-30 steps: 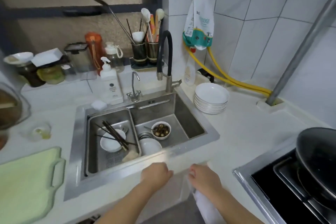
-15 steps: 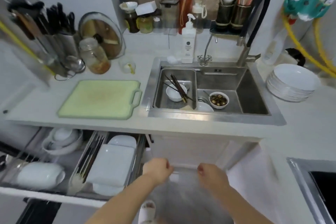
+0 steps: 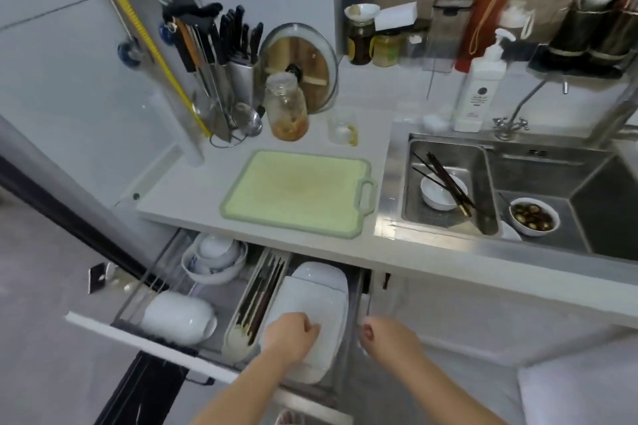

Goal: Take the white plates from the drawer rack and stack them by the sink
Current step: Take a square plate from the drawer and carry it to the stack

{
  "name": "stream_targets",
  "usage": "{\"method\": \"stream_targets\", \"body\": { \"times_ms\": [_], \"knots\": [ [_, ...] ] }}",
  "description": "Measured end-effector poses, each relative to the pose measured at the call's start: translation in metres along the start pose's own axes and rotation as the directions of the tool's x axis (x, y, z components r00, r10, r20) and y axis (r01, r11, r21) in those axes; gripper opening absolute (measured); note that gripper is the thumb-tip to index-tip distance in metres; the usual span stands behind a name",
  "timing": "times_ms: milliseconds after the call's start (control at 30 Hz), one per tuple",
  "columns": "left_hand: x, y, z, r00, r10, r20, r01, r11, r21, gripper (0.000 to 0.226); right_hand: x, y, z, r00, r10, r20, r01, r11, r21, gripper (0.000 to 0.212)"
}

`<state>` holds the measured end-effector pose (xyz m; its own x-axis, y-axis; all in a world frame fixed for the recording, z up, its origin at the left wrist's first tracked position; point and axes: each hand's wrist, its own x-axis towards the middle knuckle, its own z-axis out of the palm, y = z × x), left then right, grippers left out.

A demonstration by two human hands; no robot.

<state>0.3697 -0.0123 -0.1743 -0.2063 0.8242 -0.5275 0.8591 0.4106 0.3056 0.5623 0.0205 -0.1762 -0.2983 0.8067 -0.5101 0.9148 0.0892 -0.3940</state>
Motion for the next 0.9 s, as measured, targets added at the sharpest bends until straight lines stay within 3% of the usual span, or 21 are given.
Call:
{"method": "stream_targets", "body": {
  "times_ms": [200,300,533,900],
  "knots": [
    [0.052,-0.075,-0.026,0.997,-0.002,0.082,-0.003,0.998,0.057,0.035,0.043,-0.065,0.043,0.998,0.033,0.061,-0.037,0.996,0.079,0.019],
    [0.08,-0.104,-0.024,0.993,0.012,0.118,-0.019,0.998,0.06,0.033,0.062,-0.085,0.068,0.993,0.105,0.06,-0.111,0.989,0.1,0.039],
    [0.133,-0.13,0.007,0.982,0.047,0.184,-0.053,0.998,0.027,0.034,0.095,-0.082,0.12,0.946,0.31,0.092,-0.321,0.932,0.165,0.047],
    [0.194,-0.153,0.066,0.974,-0.09,0.209,0.076,0.994,0.072,0.049,0.149,-0.057,0.179,0.874,0.467,0.133,-0.482,0.869,0.114,0.068]
  ]
}}
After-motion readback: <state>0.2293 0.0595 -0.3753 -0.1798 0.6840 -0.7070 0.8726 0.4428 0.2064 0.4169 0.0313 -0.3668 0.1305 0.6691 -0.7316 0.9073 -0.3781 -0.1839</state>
